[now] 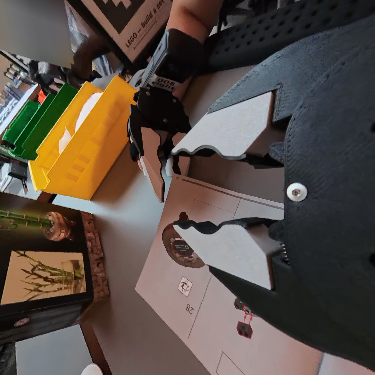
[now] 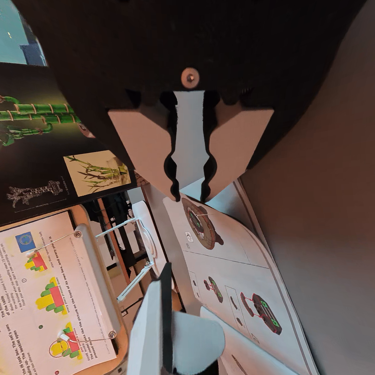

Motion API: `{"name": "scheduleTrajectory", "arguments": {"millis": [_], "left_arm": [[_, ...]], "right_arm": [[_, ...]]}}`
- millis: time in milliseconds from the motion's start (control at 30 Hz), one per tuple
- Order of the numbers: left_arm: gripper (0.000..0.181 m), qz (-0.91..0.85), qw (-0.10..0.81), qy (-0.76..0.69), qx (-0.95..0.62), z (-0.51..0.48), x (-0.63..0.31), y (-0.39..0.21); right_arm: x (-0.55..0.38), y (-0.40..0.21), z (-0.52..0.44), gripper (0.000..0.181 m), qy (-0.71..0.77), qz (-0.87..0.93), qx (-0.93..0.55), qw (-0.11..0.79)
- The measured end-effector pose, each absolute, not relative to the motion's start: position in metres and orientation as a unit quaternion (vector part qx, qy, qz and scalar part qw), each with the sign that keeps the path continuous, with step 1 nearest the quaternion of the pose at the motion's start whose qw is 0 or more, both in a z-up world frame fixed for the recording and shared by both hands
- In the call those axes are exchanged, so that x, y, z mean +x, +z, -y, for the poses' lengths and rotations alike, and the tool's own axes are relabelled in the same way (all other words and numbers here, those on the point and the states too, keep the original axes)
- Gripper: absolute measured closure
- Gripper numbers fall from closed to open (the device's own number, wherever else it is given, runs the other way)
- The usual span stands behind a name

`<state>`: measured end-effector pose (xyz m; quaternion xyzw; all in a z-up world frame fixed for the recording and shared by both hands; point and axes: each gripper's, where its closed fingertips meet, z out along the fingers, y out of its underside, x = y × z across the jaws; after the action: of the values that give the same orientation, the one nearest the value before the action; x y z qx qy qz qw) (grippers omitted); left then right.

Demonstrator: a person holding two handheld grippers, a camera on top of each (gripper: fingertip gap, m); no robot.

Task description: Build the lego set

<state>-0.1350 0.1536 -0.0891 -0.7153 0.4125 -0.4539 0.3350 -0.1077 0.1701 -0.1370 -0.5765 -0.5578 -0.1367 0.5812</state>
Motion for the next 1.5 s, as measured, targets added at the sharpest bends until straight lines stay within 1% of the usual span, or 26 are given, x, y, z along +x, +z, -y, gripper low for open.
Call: {"name": "scheduleTrajectory", "arguments": {"millis": [100,167,233,333,500,667,733,800,900,1067,1500], "left_arm": [[0.12,-0.466,0.329,-0.422,-0.705,-0.141,-0.127,-0.107],[0.131,-0.501,0.323,-0.387,-0.703,-0.133,-0.124,-0.12],[0.134,-0.518,0.328,-0.358,-0.704,-0.133,-0.123,-0.128],[0.14,-0.518,0.339,-0.337,-0.709,-0.139,-0.124,-0.134],[0.139,-0.511,0.327,-0.339,-0.72,-0.141,-0.124,-0.143],[0.144,-0.494,0.327,-0.347,-0.727,-0.148,-0.127,-0.144],[0.152,-0.493,0.327,-0.324,-0.738,-0.154,-0.131,-0.151],[0.151,-0.498,0.33,-0.325,-0.733,-0.152,-0.129,-0.15],[0.14,-0.499,0.333,-0.35,-0.719,-0.145,-0.121,-0.143],[0.142,-0.505,0.33,-0.333,-0.725,-0.146,-0.121,-0.15],[0.147,-0.488,0.317,-0.371,-0.724,-0.146,-0.123,-0.145]], "right_arm": [[-0.11,-0.139,-0.168,0.161,-0.119,0.561,-0.581,0.578],[-0.111,-0.137,-0.167,0.16,-0.108,0.558,-0.584,0.58],[-0.109,-0.136,-0.168,0.16,-0.102,0.553,-0.588,0.581],[-0.11,-0.134,-0.167,0.159,-0.097,0.551,-0.587,0.585],[-0.111,-0.133,-0.166,0.159,-0.091,0.551,-0.587,0.585],[-0.111,-0.134,-0.166,0.159,-0.088,0.552,-0.589,0.584],[-0.111,-0.135,-0.166,0.159,-0.086,0.552,-0.59,0.583],[-0.111,-0.136,-0.166,0.158,-0.086,0.553,-0.591,0.581],[-0.111,-0.136,-0.166,0.159,-0.088,0.553,-0.59,0.581],[-0.111,-0.137,-0.166,0.159,-0.087,0.554,-0.59,0.581],[-0.111,-0.137,-0.166,0.158,-0.085,0.554,-0.591,0.58]]}}
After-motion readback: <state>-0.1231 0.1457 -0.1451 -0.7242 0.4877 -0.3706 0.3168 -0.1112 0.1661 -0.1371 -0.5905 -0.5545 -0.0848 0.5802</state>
